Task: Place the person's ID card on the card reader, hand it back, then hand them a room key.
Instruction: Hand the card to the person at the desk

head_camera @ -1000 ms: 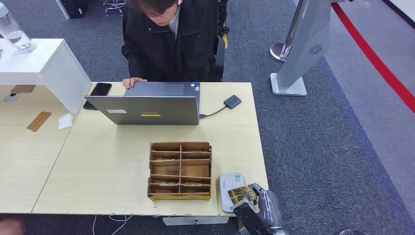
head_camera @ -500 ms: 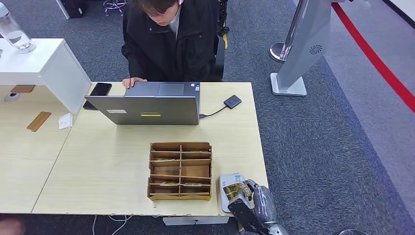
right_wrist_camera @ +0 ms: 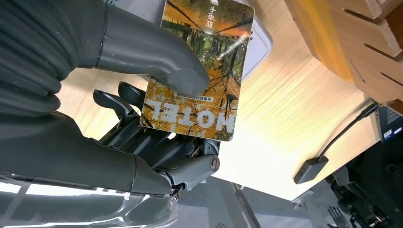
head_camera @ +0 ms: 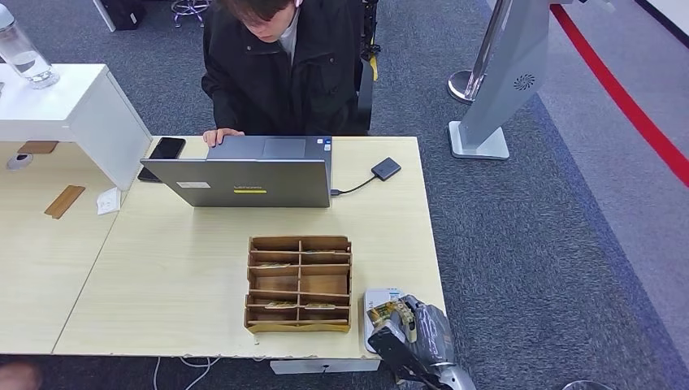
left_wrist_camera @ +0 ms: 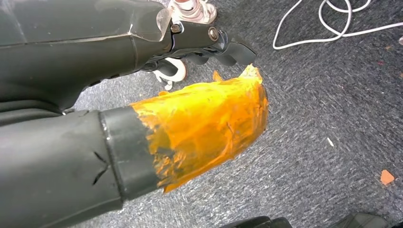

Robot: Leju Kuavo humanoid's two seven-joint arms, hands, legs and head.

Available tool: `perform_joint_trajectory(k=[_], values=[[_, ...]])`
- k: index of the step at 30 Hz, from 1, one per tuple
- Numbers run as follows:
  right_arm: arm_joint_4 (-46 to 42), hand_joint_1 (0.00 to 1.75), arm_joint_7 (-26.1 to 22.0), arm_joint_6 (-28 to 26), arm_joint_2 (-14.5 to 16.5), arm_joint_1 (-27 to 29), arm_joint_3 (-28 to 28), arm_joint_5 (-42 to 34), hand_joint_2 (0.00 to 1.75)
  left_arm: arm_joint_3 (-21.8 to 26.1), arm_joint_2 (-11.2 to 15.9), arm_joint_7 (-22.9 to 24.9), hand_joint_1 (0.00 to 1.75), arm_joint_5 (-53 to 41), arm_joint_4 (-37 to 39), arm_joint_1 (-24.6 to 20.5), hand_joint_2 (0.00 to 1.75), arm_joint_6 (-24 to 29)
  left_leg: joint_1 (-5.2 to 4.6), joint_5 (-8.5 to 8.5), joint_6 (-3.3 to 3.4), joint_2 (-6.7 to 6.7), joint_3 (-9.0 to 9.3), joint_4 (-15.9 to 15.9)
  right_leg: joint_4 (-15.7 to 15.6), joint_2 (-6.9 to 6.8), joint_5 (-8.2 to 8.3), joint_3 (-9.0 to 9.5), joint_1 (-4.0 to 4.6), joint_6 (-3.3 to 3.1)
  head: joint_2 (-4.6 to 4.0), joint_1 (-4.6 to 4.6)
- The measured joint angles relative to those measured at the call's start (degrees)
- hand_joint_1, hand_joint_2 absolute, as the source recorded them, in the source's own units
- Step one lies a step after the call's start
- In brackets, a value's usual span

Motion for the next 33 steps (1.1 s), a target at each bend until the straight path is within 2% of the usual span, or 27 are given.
perform_joint_trajectory(k=[33], values=[[1.1, 1.75, 2.2, -0.7, 0.8, 0.1, -2.0, 4.3, 1.75, 0.2, 0.0, 0.1, 0.0, -0.2, 0.0, 0.0, 0.0, 0.0, 0.0, 0.0, 0.0, 0.0, 0.0, 0.0, 0.0, 0.0, 0.0, 0.0, 0.0, 0.0, 0.0, 0.0]])
